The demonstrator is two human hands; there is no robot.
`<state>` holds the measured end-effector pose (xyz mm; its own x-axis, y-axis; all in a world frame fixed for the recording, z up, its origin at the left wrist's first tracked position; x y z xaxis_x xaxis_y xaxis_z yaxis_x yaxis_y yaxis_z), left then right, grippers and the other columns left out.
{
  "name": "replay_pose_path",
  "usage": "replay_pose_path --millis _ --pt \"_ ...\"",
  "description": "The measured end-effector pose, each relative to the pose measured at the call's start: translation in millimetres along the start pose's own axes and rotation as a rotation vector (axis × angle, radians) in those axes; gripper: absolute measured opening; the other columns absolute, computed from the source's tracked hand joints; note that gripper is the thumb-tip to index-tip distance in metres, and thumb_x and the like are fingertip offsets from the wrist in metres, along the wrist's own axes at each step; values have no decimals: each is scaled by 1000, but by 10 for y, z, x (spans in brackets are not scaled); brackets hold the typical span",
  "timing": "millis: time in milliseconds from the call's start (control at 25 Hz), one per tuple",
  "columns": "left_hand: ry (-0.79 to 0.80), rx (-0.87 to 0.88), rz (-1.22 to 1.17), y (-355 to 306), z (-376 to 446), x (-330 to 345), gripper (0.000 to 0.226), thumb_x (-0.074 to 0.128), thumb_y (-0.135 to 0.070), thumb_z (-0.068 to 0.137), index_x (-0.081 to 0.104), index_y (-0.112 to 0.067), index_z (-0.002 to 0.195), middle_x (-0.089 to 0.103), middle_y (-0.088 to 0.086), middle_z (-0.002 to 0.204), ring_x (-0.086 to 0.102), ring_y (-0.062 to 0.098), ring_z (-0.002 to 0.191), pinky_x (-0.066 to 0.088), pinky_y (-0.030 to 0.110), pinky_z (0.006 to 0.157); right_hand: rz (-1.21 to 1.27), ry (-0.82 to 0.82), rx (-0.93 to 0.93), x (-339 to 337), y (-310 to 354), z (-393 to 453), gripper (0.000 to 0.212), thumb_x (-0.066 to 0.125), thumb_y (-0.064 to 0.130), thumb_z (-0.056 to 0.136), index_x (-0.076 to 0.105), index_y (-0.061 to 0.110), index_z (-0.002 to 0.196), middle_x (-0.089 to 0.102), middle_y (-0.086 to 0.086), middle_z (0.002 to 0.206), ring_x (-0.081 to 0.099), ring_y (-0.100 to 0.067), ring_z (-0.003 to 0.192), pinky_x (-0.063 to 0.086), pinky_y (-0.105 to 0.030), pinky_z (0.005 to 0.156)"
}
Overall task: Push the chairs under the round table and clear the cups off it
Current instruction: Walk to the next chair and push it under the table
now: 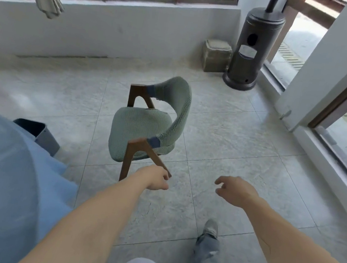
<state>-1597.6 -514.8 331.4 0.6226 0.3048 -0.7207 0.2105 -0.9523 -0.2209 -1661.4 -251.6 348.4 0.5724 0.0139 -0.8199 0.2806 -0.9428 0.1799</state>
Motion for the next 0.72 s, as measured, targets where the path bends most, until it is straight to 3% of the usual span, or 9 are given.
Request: replay_pose_path --millis 200,440,720 --pt "-31 -40 -41 -159 819 -596 50 59 -49 89 59 -23 132 61 1 130 58 24 115 50 41 96 -31 10 -73 -640 -269 1052 39 50 42 97 52 34 135 62 4 128 59 -19 114 51 -35 90" --pt "-50 -123 -175 -589 1720 -1341 55 56 -48 91 52 -24 140 52 0 142 52 22 124 46 39 102 -94 3 -125 -1619 -726 2126 39 51 42 97 52 35 135 60 2 131 59 -22 115 47 -32 83" --pt "-65 -237 -233 -572 2423 -1922 56 57 -53 88 55 -25 137 57 -2 135 55 20 117 48 38 95 -178 39 -220 -2231 -689 3044 39 49 41 97 51 35 136 59 1 129 60 -22 111 46 -31 78"
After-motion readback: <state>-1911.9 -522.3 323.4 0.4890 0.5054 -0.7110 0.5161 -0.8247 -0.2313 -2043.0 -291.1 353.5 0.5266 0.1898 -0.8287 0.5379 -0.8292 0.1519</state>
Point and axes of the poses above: each hand's wrist, its own z-axis towards the middle knuckle, its own x-axis out of the palm, y = z × x, the point moved 2 cm from there along z, towards the middle knuckle
